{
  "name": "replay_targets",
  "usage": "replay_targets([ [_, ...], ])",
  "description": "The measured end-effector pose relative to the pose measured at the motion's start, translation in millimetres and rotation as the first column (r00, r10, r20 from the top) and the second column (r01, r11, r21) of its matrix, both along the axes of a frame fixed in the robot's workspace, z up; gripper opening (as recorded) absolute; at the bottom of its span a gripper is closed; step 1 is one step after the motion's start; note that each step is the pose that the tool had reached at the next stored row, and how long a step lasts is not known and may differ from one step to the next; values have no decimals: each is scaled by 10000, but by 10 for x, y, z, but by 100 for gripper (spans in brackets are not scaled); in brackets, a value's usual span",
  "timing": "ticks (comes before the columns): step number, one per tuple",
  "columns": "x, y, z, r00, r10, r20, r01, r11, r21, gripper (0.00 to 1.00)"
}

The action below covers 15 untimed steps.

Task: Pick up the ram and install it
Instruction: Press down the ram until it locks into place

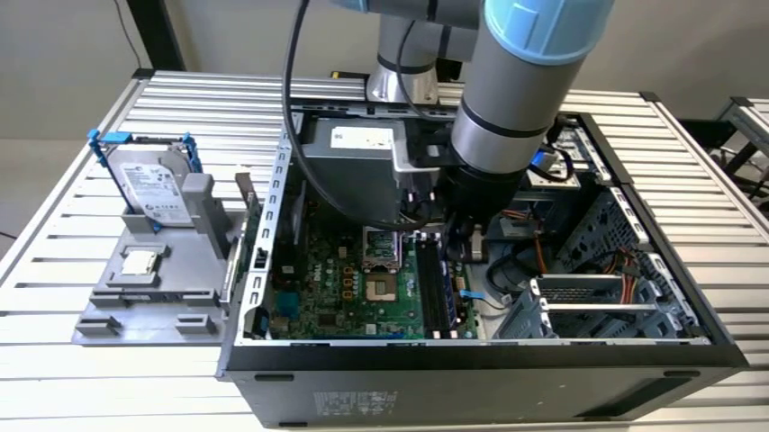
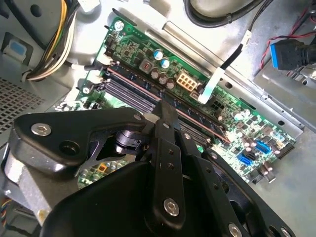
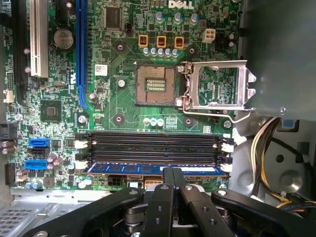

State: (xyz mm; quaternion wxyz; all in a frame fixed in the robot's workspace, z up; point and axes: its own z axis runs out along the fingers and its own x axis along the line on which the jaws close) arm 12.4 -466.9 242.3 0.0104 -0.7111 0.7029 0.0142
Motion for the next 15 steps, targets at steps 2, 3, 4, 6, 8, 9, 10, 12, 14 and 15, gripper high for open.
replay_targets([
  [2,5,-18,-6,10000,0,0,0,10000,1,0],
  [3,8,-31,-9,10000,-1,-1,1,10000,-1,0],
  [4,11,-44,-16,10000,0,-1,0,10000,0,0],
  [6,23,-68,-28,10000,0,-1,0,10000,1,0],
  [8,35,-82,-42,10000,-4,0,4,10000,1,0],
  [9,40,-85,-49,10000,-10,0,10,10000,1,0],
  [10,42,-85,-58,10000,-19,0,19,10000,2,0],
  [12,42,-86,-72,10000,-37,0,37,10000,1,0],
  [14,43,-86,-95,10000,-50,-1,50,10000,0,0],
  [15,44,-86,-111,10000,-56,-1,56,10000,0,0],
])
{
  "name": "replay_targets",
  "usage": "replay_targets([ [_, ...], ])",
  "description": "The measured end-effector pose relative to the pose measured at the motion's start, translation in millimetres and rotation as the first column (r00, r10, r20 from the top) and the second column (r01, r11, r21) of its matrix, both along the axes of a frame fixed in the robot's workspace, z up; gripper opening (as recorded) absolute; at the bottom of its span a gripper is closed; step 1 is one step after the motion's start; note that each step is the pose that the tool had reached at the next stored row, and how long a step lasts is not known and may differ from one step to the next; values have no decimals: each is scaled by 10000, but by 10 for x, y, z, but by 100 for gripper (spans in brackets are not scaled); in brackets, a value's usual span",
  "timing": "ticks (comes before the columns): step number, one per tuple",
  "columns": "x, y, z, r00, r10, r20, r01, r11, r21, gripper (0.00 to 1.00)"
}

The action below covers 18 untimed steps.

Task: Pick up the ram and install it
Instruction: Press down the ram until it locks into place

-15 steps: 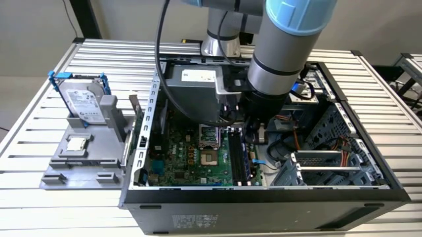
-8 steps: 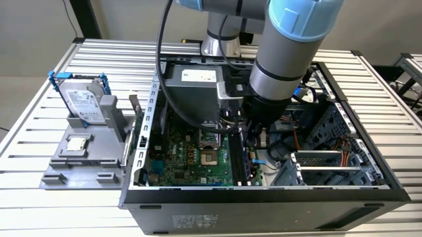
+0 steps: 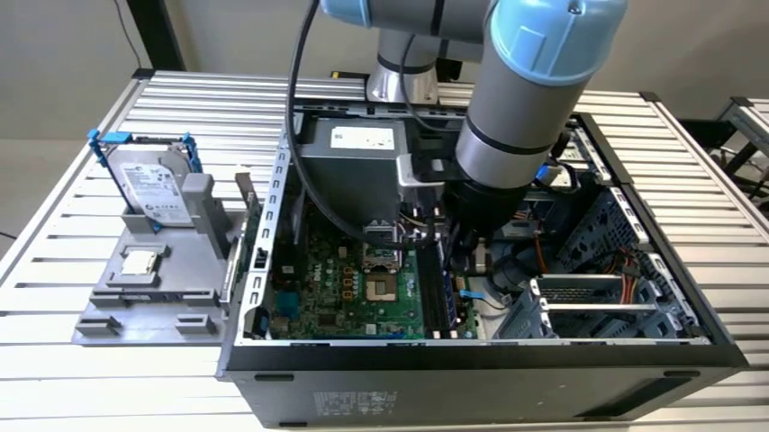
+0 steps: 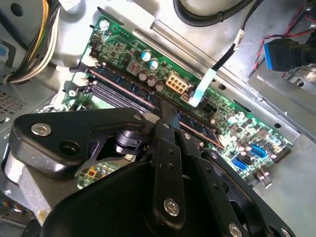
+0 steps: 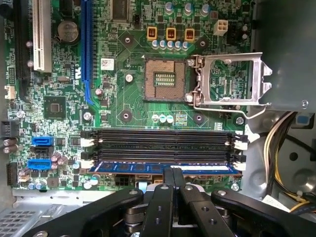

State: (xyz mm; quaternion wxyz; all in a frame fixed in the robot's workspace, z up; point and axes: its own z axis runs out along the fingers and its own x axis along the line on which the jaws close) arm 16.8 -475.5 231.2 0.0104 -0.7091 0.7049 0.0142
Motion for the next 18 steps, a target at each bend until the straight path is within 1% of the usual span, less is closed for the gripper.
replay_targets([
  [4,0,0,-60,10000,-34,0,34,10000,-2,0],
  [6,0,-2,-84,10000,-50,-3,50,10000,-13,0],
  [9,0,0,-107,10000,-60,0,60,10000,-2,0],
  [12,0,-1,-130,10000,-62,-3,62,10000,-12,0],
  [15,0,0,-130,10000,-62,-1,62,10000,-7,0],
  [16,1,1,-118,10000,-63,0,63,10000,-2,0],
  [17,1,3,-97,10000,-63,4,63,10000,18,0],
  [18,2,5,-56,10000,-63,8,63,10000,32,0],
])
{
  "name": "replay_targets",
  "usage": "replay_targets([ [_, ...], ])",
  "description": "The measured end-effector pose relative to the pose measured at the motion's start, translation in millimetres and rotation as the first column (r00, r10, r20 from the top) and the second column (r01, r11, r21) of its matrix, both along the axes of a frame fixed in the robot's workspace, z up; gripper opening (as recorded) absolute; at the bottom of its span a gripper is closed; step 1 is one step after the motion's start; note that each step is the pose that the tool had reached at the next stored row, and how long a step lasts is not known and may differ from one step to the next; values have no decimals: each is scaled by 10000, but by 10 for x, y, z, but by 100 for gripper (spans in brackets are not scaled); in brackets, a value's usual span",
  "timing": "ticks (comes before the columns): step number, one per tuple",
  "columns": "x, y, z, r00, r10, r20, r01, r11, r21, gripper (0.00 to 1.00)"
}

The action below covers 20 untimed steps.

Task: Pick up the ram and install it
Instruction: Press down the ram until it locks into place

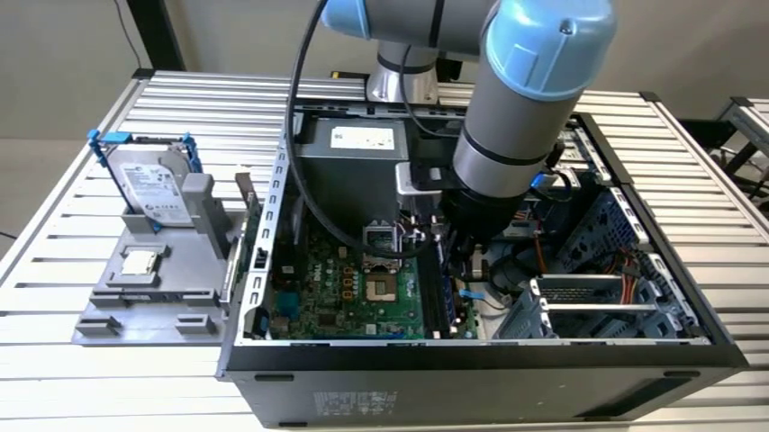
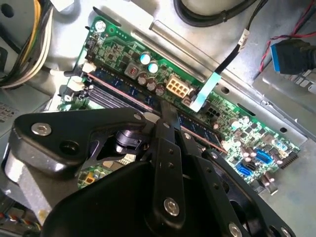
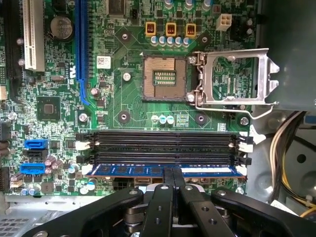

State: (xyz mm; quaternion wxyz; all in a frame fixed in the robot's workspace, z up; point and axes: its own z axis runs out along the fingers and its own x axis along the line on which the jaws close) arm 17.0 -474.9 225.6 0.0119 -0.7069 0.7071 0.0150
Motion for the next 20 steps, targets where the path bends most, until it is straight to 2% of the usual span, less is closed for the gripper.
replay_targets([
  [2,-1,-5,102,10000,0,-9,0,10000,-31,0],
  [13,-1,-5,593,10000,1,-8,-1,10000,-30,0],
  [15,-1,-5,630,10000,1,-9,-1,10000,-31,0],
  [20,-1,-5,632,10000,1,-9,-1,10000,-31,0],
])
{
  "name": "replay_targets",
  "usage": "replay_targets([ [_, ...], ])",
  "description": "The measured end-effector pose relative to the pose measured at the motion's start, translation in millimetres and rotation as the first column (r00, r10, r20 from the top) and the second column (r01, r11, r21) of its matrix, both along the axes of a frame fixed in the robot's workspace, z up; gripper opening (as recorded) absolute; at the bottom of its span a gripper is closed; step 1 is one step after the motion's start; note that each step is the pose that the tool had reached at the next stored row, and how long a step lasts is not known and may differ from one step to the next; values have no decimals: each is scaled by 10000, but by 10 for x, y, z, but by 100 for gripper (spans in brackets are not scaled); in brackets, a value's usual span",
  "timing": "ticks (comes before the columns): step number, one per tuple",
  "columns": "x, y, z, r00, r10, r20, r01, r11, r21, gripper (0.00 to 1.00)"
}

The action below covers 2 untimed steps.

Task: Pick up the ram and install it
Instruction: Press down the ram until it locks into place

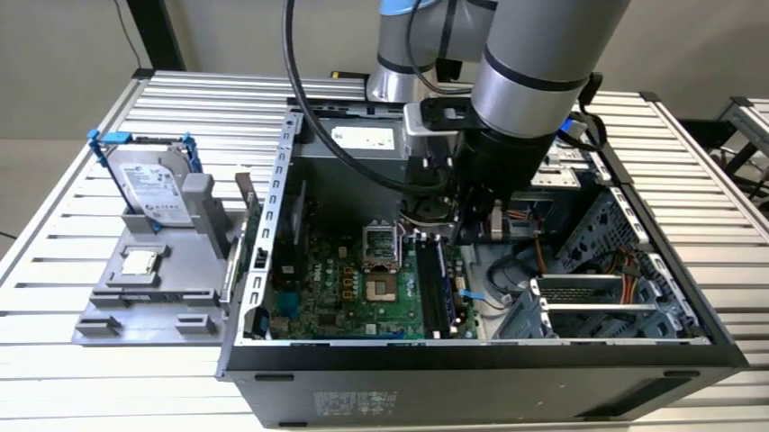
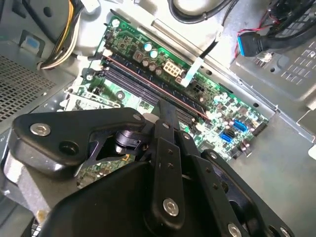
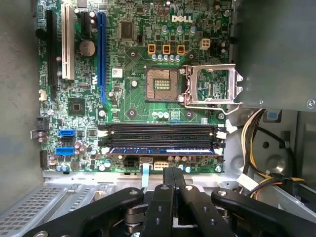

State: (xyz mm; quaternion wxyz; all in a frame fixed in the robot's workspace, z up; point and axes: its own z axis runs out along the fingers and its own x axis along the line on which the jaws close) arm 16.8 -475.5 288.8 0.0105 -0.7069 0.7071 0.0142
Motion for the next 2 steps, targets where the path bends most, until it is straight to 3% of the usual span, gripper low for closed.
replay_targets([
  [2,0,0,0,10000,-1,0,1,10000,0,0],
])
